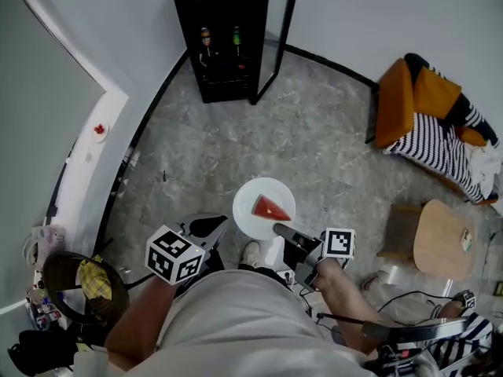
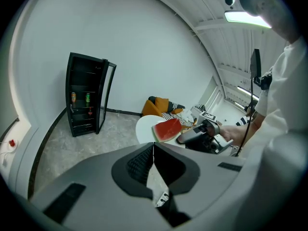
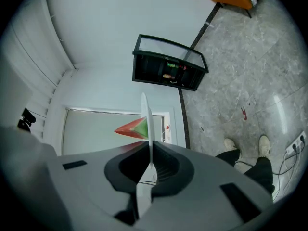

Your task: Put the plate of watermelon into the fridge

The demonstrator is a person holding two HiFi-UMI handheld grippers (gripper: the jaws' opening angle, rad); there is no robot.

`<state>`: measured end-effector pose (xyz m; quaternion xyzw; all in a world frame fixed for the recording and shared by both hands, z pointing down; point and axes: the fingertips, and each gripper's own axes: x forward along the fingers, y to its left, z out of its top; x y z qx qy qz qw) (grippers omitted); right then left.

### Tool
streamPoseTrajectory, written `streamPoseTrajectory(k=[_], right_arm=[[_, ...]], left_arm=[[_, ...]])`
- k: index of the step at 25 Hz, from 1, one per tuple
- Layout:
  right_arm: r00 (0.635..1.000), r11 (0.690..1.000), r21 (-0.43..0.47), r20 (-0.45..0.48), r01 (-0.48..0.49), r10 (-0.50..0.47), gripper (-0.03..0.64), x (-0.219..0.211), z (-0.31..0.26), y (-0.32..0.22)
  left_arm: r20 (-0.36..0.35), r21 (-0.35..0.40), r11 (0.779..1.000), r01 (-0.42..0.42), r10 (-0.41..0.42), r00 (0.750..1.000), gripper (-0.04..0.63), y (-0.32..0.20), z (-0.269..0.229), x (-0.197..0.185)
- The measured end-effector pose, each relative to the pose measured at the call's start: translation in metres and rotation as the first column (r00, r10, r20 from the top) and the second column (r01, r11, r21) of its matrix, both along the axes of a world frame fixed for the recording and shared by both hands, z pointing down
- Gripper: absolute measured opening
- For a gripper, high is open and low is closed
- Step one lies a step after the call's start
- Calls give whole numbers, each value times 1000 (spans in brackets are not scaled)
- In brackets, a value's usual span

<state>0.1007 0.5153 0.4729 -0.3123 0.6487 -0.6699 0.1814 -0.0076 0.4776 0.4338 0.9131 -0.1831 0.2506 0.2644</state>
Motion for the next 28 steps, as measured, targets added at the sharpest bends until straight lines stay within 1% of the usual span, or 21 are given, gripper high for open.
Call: streamPoseTrajectory(k=[5, 8, 11, 15, 18, 20, 23, 28], right_arm=[[1000, 1000, 3, -14, -17, 17, 23, -7, 6, -53], [999, 999, 2, -24, -38, 38, 23, -11, 10, -94], [997, 997, -18, -39, -72, 71, 23, -15, 12, -141], [993, 995, -23, -59, -101, 99, 23, -27, 11, -215], [991, 992, -20, -53, -126, 125, 23, -43, 12, -272], [989, 989, -28, -50, -143, 142, 23, -52, 13, -304], [987, 987, -27, -51, -157, 155, 23, -62, 15, -352], [987, 987, -47, -58, -152, 149, 23, -68, 23, -423]], left_arm=[[-2, -4, 1000, -29, 29, 1000, 12, -45, 8, -3], [-16, -6, 998, -61, 61, 998, 12, -86, 15, -4], [-27, -5, 994, -106, 106, 994, 12, -136, 14, -2], [-32, 5, 983, -185, 185, 982, 12, -199, 2, -4], [-17, 14, 967, -253, 254, 967, 12, -240, -3, -14], [-9, 24, 959, -284, 284, 959, 12, -262, -5, -22], [-8, 34, 957, -290, 290, 957, 12, -297, -7, -33], [-21, 5, 963, -270, 270, 963, 12, -342, -5, -42]])
